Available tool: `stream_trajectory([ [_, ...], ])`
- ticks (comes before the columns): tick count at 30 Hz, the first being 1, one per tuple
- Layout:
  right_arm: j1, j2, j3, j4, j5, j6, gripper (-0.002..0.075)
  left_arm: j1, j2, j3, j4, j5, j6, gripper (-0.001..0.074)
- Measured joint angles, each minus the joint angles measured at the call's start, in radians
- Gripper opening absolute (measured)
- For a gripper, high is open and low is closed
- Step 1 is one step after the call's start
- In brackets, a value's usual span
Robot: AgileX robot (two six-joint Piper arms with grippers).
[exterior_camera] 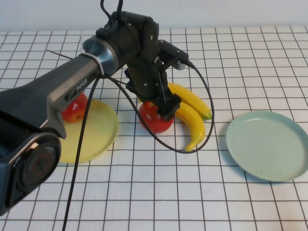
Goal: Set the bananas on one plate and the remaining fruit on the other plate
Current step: Put one type of fruit in the left plate
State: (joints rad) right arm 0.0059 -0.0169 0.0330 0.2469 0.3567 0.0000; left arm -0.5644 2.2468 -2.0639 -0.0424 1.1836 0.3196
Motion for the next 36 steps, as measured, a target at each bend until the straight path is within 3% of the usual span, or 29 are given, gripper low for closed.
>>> stream_trajectory([
  [4, 0.0, 0.0, 0.0, 0.0, 0.0, 0.0, -0.0017, 0.0, 0.0, 0.0, 0.0, 0.004, -0.013, 0.0608],
  [12, 0.0, 0.0, 0.0, 0.0, 0.0, 0.0, -0.0017, 0.0, -0.016, 0.002, 0.022, 0.027, -0.02, 0.0601],
  [24, 0.0, 0.0, 0.0, 0.0, 0.0, 0.0, -0.0017, 0.011, -0.268, 0.013, 0.309, 0.058, -0.212, 0.0599],
  [29, 0.0, 0.0, 0.0, 0.0, 0.0, 0.0, -0.0017, 0.079, -0.29, 0.03, 0.294, 0.058, -0.236, 0.0599],
  [36, 0.0, 0.0, 0.0, 0.0, 0.0, 0.0, -0.0017, 0.209, -0.288, 0.237, 0.151, 0.058, -0.231, 0.0599],
])
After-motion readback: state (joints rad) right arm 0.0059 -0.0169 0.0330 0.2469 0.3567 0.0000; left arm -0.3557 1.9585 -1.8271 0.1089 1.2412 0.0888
